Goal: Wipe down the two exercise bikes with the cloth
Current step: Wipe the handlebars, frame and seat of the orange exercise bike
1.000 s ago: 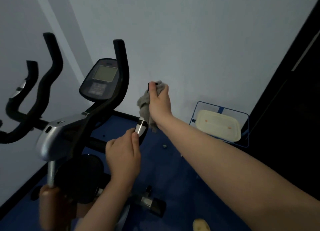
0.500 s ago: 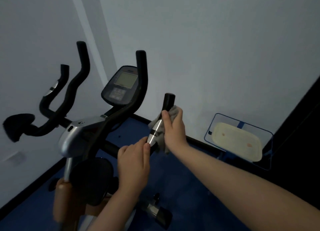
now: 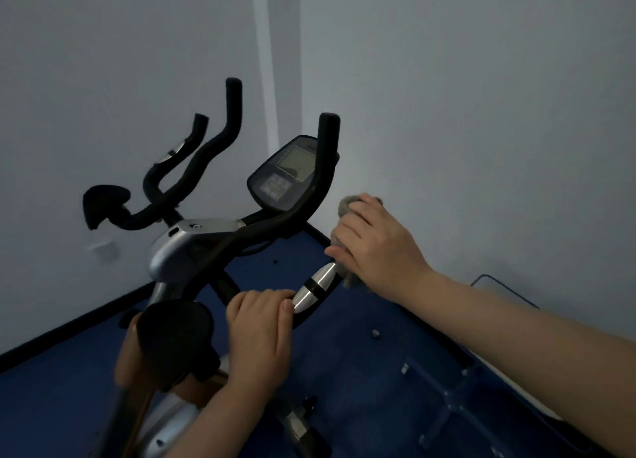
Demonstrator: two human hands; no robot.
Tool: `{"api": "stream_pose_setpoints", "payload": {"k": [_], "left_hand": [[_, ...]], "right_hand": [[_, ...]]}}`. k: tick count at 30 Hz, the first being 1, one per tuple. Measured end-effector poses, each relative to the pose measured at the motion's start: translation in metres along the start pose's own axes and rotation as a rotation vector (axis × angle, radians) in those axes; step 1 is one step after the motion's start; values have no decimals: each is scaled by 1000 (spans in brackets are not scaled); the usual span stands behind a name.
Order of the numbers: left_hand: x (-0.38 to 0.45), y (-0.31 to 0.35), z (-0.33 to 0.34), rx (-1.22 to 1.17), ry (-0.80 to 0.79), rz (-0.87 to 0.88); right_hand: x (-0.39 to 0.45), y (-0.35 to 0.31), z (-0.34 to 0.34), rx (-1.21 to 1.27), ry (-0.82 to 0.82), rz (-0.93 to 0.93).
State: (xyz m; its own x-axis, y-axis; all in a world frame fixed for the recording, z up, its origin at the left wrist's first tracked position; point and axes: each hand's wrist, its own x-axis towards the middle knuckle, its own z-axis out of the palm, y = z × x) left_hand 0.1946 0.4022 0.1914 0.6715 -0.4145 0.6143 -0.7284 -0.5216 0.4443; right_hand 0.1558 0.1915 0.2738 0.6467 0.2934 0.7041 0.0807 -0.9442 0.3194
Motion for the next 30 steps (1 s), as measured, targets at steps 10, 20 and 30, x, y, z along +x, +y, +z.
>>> {"api": "stream_pose_setpoints", "payload": {"k": [10, 20, 30], "left_hand": [[-2, 12, 17, -50, 242, -236], [-7, 12, 12, -179, 178, -362], [-21, 8, 16, -366, 117, -551]], "right_hand": [[2, -20, 27, 103, 157, -197], [63, -22, -7, 592, -106, 133], [-7, -70, 9, 379, -129, -168]]}}
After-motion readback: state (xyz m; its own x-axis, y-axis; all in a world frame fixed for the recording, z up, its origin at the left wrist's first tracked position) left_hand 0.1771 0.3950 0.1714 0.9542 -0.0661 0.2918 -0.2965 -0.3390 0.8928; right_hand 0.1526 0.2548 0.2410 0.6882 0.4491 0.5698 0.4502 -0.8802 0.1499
